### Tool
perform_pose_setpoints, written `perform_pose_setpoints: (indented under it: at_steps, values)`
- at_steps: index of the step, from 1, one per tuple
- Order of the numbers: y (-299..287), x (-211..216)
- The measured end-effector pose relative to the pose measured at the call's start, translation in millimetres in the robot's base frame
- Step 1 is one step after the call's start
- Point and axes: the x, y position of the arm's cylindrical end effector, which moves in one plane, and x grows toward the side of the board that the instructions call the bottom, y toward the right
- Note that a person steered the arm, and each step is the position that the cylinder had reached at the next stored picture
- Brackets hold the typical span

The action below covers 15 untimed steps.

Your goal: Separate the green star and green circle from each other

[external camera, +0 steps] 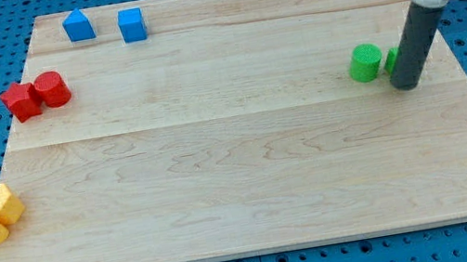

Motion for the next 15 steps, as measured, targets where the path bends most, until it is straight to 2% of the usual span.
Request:
perform_pose_setpoints:
  at_steps: [1, 2, 3, 4, 5, 6, 7, 8, 9, 10, 11, 12, 13, 14, 15]
  values:
    - [17, -15]
    - [31, 14]
    - [68, -22]
    - [36, -97]
    - [22, -105]
    - [120, -104]
    - [126, -100]
    - [67, -88]
    - [47, -53]
    - [66, -40]
    - [-25, -33]
    - [-78, -32]
    - [-100, -7]
    - [-115, -56]
    - [-89, -97]
